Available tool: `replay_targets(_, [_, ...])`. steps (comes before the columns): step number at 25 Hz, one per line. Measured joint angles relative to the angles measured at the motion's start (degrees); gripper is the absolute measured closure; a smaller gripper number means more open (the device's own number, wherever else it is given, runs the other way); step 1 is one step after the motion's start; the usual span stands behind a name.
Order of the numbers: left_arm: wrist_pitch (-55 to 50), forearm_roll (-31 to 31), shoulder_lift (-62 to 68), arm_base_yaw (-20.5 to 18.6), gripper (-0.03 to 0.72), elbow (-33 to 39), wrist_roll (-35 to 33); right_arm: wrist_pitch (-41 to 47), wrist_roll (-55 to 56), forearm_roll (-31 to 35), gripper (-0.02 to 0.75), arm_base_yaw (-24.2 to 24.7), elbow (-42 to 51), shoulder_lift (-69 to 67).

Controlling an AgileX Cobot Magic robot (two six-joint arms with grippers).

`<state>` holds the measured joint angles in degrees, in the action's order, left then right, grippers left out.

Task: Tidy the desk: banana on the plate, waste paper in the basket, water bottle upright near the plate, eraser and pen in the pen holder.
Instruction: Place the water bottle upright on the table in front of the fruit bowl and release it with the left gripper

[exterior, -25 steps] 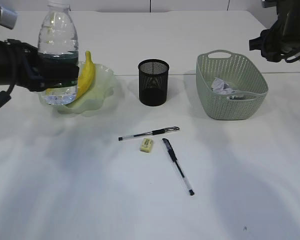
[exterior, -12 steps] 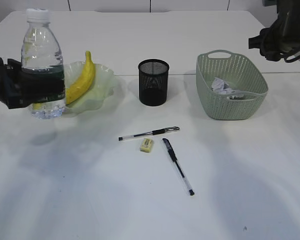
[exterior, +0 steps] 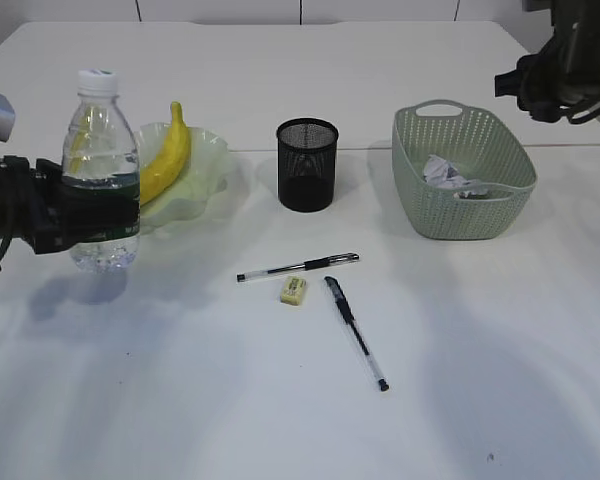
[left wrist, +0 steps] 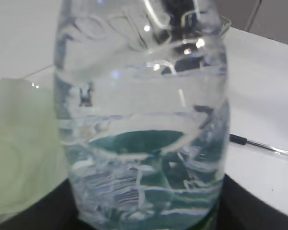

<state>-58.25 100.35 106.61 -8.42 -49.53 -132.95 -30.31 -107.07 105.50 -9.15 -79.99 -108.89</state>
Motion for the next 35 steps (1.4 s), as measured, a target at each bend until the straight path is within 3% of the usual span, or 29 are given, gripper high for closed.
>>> replay_targets(17, [0.04,0.89,8.66,0.00,0.312,-0.12,-9.23,0.74,0.13,-2.70,0.242,0.00,0.00,0.00])
replay_targets(35, [-0.52,1.24,14.59,0.00,0.312,-7.25,-9.85,3.38,0.13,-4.03,0.242,0.00,0.00,0.00])
